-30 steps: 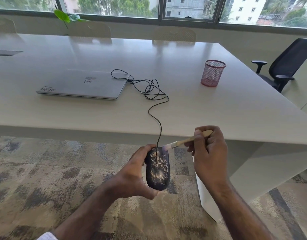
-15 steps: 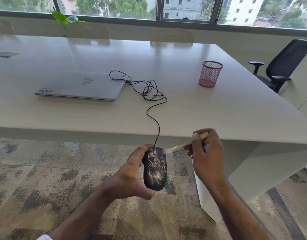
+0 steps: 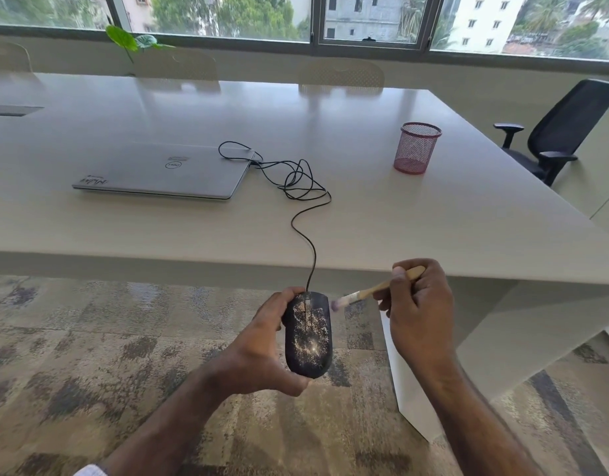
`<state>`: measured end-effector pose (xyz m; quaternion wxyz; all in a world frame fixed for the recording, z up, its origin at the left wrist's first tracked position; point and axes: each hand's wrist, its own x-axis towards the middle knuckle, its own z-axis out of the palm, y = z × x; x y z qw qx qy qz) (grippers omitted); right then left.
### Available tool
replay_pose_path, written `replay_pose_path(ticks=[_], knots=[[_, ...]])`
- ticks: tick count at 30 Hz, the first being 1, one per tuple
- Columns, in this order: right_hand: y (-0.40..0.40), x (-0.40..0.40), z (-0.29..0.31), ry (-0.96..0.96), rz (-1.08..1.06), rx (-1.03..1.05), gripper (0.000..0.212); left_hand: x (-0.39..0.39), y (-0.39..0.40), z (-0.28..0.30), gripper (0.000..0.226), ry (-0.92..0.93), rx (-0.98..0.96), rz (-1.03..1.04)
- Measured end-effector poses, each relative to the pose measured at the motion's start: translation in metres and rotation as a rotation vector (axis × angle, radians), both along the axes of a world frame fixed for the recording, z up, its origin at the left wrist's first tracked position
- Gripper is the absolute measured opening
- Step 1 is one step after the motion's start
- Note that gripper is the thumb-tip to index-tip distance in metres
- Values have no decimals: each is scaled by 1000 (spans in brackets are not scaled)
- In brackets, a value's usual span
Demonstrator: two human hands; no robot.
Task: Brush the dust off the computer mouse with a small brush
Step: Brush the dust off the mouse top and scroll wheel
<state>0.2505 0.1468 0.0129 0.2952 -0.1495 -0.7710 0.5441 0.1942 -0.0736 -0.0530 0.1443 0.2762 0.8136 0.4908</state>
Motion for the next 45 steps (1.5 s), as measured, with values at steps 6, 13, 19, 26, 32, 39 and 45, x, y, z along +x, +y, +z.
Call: replay_pose_path(ticks=[6,13,19,26,32,39,45], knots=[[-8,3,-1,32,78,12,17,0,1,-1,112,5,-13,2],[-8,4,-1,86,38,134,19,1,0,-3,113,-7,-22,10],[-12,3,-9,47,92,79,17,2,0,0,114,-22,-37,12],[-15,6,-6,118,39,124,15,4,1,2,112,-21,-27,11],[-15,8,-6,38,78,190,22,6,2,7,108,-16,-13,4],[-17,8,-4,66,87,106,15,7,3,7,108,-22,-16,2],[-10,8,-2,44,62,185,18,8,2,8,111,-36,-19,0]])
